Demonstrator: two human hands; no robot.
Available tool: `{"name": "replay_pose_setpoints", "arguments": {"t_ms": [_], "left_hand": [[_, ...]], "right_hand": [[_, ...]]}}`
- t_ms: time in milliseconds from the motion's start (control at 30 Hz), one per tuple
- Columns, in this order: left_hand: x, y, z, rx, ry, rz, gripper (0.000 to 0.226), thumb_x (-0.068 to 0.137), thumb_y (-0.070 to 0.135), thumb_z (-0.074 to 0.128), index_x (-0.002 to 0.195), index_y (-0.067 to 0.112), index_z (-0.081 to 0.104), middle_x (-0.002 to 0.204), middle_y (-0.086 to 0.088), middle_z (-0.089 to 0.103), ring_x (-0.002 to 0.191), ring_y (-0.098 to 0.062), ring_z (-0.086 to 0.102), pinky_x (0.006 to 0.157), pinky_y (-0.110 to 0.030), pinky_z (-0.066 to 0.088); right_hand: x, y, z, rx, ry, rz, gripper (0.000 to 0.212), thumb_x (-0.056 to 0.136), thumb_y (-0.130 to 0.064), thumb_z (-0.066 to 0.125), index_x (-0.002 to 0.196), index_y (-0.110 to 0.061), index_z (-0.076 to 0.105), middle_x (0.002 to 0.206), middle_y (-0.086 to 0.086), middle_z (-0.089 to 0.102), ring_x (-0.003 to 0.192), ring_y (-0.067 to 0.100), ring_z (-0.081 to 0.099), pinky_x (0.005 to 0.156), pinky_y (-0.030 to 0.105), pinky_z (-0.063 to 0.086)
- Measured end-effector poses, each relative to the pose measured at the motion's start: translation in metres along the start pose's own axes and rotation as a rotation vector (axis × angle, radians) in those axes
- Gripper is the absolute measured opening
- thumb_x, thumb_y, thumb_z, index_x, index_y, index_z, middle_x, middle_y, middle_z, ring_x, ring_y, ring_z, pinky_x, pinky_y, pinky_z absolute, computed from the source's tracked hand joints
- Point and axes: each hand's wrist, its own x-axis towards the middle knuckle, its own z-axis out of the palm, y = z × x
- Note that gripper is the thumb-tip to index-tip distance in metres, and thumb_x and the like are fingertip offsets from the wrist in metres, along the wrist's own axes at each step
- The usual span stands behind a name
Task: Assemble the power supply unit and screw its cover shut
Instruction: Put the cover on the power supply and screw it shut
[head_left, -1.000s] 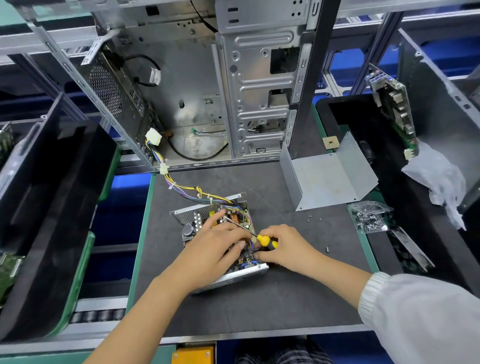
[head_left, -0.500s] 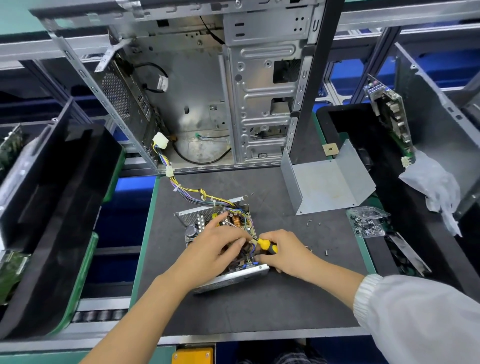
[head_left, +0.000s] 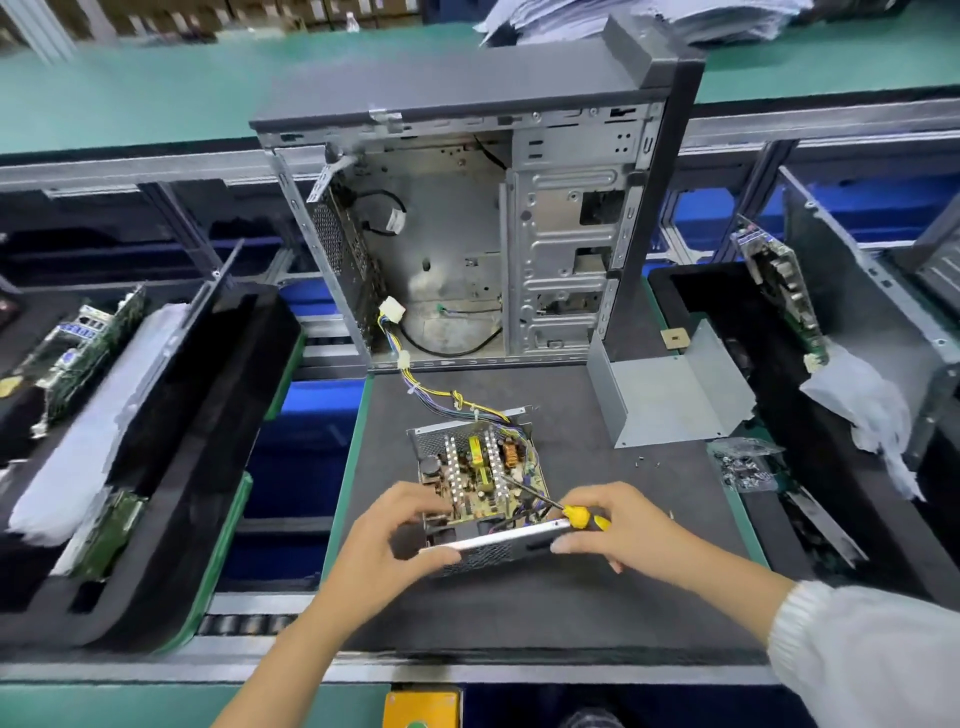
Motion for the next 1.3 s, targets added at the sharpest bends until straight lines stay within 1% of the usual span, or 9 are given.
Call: {"name": "replay_pose_setpoints", "arguments": {"t_ms": [100, 233, 300, 400, 500, 700, 800, 1033, 1300], "left_hand": [[-0.014, -0.013, 0.002, -0.014, -0.027, -0.161, 0.045, 0.067, 0.049, 0.083, 0.105, 0.037, 0.065, 0.105, 0.021, 0.066, 0.104, -0.002, 0.061, 0.093, -0.024, 0.048], [-0.018, -0.015, 0.008, -0.070, -0.036, -0.243, 0.035, 0.077, 0.032, 0.075, 0.108, 0.041, 0.062, 0.104, 0.031, 0.068, 0.102, 0.010, 0.060, 0.091, -0.017, 0.046], [-0.012, -0.008, 0.003, -0.151, -0.010, -0.249, 0.033, 0.085, 0.019, 0.073, 0.113, 0.035, 0.064, 0.107, 0.022, 0.071, 0.105, 0.005, 0.062, 0.092, -0.015, 0.047], [0.003, 0.015, -0.016, -0.275, 0.020, -0.223, 0.021, 0.092, 0.017, 0.064, 0.111, 0.024, 0.069, 0.106, 0.004, 0.074, 0.102, -0.008, 0.066, 0.089, -0.017, 0.048], [0.016, 0.036, -0.032, -0.384, 0.033, -0.237, 0.024, 0.093, 0.027, 0.060, 0.108, 0.012, 0.071, 0.108, -0.014, 0.072, 0.105, -0.019, 0.065, 0.095, -0.031, 0.046], [0.022, 0.049, -0.029, -0.623, -0.009, -0.386, 0.033, 0.093, 0.031, 0.058, 0.109, 0.008, 0.074, 0.109, -0.017, 0.073, 0.100, -0.025, 0.070, 0.086, -0.027, 0.052], [0.027, 0.046, -0.019, -0.633, -0.005, -0.454, 0.037, 0.094, 0.031, 0.055, 0.112, 0.005, 0.072, 0.111, -0.017, 0.072, 0.108, -0.031, 0.067, 0.096, -0.035, 0.049], [0.041, 0.040, -0.016, -0.726, 0.046, -0.550, 0.038, 0.094, 0.028, 0.054, 0.114, 0.000, 0.070, 0.114, -0.023, 0.069, 0.116, -0.042, 0.061, 0.110, -0.055, 0.037], [0.050, 0.036, -0.018, -0.777, 0.007, -0.555, 0.038, 0.096, 0.025, 0.050, 0.119, -0.001, 0.066, 0.118, -0.020, 0.069, 0.115, -0.034, 0.064, 0.108, -0.049, 0.042]], "right_hand": [[0.002, -0.001, 0.002, -0.064, 0.063, 0.009, 0.030, 0.076, -0.032, 0.078, 0.064, -0.019, 0.053, 0.055, -0.006, 0.043, 0.037, 0.011, 0.042, 0.041, 0.019, 0.036], [0.001, -0.007, 0.001, -0.146, 0.130, -0.030, 0.035, 0.075, -0.032, 0.078, 0.060, -0.016, 0.051, 0.048, -0.011, 0.039, 0.039, 0.005, 0.036, 0.041, 0.013, 0.027], [0.005, -0.018, -0.004, -0.099, 0.177, -0.060, 0.037, 0.076, -0.030, 0.077, 0.060, -0.012, 0.049, 0.047, -0.009, 0.036, 0.038, 0.005, 0.032, 0.040, 0.017, 0.027], [0.019, -0.047, -0.022, -0.011, 0.217, -0.075, 0.041, 0.079, -0.035, 0.074, 0.067, -0.003, 0.051, 0.050, -0.005, 0.033, 0.040, 0.012, 0.034, 0.039, 0.019, 0.030], [0.028, -0.076, -0.041, 0.067, 0.171, -0.036, 0.037, 0.079, -0.042, 0.072, 0.059, -0.017, 0.055, 0.043, -0.007, 0.036, 0.038, 0.009, 0.035, 0.038, 0.016, 0.028], [0.039, -0.083, -0.055, 0.226, 0.039, 0.183, 0.045, 0.077, -0.043, 0.074, 0.047, -0.023, 0.047, 0.043, 0.001, 0.041, 0.039, 0.013, 0.030, 0.039, 0.017, 0.026], [0.044, -0.073, -0.054, 0.246, 0.027, 0.249, 0.044, 0.079, -0.042, 0.072, 0.055, -0.019, 0.042, 0.047, 0.003, 0.039, 0.042, 0.014, 0.029, 0.040, 0.017, 0.027], [0.058, -0.065, -0.057, 0.277, -0.003, 0.231, 0.042, 0.082, -0.042, 0.069, 0.062, -0.016, 0.043, 0.045, -0.001, 0.037, 0.039, 0.010, 0.031, 0.037, 0.013, 0.027], [0.066, -0.065, -0.059, 0.274, -0.022, 0.264, 0.045, 0.084, -0.042, 0.067, 0.047, -0.025, 0.047, 0.045, -0.003, 0.036, 0.039, 0.009, 0.030, 0.036, 0.013, 0.025]]}}
